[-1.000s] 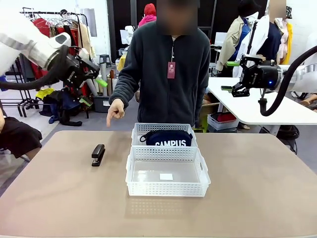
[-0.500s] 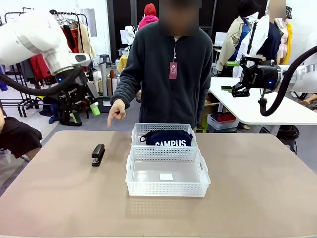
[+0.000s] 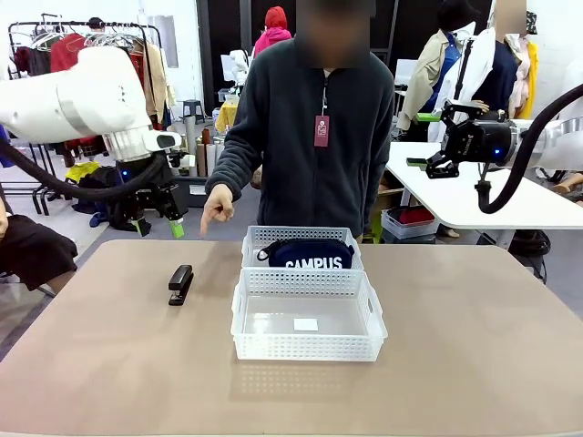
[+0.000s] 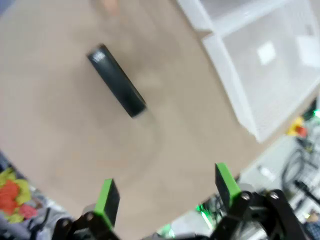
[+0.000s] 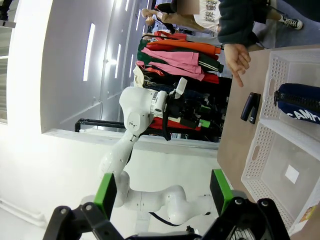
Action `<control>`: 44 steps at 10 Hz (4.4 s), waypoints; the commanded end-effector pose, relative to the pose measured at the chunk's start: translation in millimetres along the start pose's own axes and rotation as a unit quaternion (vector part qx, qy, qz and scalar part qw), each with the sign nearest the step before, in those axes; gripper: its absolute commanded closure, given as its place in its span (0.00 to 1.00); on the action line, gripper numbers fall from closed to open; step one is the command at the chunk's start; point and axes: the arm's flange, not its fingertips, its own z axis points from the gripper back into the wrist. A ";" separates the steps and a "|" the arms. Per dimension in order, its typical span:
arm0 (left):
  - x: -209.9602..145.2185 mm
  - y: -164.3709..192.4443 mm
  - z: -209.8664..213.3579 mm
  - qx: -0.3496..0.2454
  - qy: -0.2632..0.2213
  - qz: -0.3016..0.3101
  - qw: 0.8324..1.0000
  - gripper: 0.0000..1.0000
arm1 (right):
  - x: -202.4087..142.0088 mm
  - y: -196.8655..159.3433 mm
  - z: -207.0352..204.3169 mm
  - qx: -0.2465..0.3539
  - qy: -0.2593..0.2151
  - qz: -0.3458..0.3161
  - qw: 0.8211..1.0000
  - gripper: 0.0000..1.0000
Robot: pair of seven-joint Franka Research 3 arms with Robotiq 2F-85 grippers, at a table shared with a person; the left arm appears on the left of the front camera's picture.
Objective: Distribute items into two baskets.
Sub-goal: Pick up the Stapler that the person points to.
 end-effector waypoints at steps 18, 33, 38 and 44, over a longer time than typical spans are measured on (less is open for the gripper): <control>16.0 -18.8 -128.3 0.147 0.042 0.122 0.981 0.00 | -0.7 1.3 0.2 0.006 0.001 -0.001 1.000 0.00; 43.4 -9.9 -143.5 0.124 0.020 0.146 0.981 1.00 | -0.7 1.3 0.2 0.006 0.001 -0.001 1.000 0.00; 40.5 -26.9 -102.5 0.135 0.010 0.152 0.979 1.00 | -0.7 1.3 0.2 0.006 0.001 -0.001 1.000 0.00; 48.2 -84.3 21.4 0.106 0.005 0.186 0.977 1.00 | -0.7 1.3 0.2 0.006 0.001 -0.001 1.000 0.00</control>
